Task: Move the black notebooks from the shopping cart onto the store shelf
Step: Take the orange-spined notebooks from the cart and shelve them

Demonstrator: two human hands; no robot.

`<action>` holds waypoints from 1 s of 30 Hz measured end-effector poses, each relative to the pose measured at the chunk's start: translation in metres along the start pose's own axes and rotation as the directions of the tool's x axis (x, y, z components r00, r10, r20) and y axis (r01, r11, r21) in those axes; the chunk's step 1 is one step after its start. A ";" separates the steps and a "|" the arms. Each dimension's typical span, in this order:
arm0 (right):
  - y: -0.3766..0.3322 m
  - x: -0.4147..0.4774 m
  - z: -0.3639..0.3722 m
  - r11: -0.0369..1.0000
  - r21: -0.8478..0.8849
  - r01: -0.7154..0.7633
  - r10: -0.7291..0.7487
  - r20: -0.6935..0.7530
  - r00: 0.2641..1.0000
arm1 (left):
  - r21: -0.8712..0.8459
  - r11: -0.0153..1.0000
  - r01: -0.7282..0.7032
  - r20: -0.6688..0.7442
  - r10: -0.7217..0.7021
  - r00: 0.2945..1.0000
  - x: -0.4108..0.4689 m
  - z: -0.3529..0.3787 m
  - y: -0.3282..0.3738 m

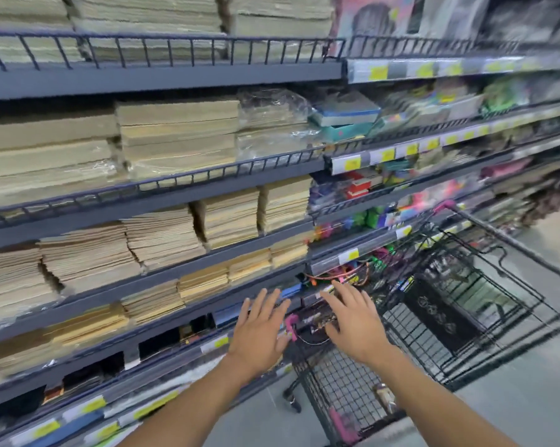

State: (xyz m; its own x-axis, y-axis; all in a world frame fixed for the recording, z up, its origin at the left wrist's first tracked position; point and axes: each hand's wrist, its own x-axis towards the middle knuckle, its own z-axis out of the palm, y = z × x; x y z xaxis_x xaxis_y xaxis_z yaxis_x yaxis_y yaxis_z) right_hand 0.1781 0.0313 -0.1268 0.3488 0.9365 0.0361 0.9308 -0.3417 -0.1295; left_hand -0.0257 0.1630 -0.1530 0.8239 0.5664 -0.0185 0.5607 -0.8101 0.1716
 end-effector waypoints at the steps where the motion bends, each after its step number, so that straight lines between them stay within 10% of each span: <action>1: 0.013 -0.004 -0.002 1.000 -0.012 -0.025 0.025 -0.011 1.000 | 0.004 1.000 -0.017 0.006 0.017 1.000 0.008 0.000 0.011; 15: 0.176 -0.014 -0.007 0.939 -0.052 -0.339 0.342 0.067 0.937 | -0.007 0.966 -0.258 0.101 0.257 0.961 0.160 0.057 0.119; 30: 0.335 0.032 0.037 0.946 -0.113 -0.305 0.325 0.323 0.889 | -0.080 0.970 -0.229 0.338 0.243 0.909 0.271 0.158 0.174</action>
State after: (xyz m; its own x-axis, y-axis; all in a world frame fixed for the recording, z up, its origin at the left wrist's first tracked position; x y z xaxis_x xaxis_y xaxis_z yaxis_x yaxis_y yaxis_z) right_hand 0.4967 -0.0499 -0.2057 0.5774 0.7470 -0.3296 0.7864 -0.6173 -0.0214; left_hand 0.3081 0.1521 -0.2834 0.9130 0.2668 -0.3086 0.3484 -0.9034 0.2499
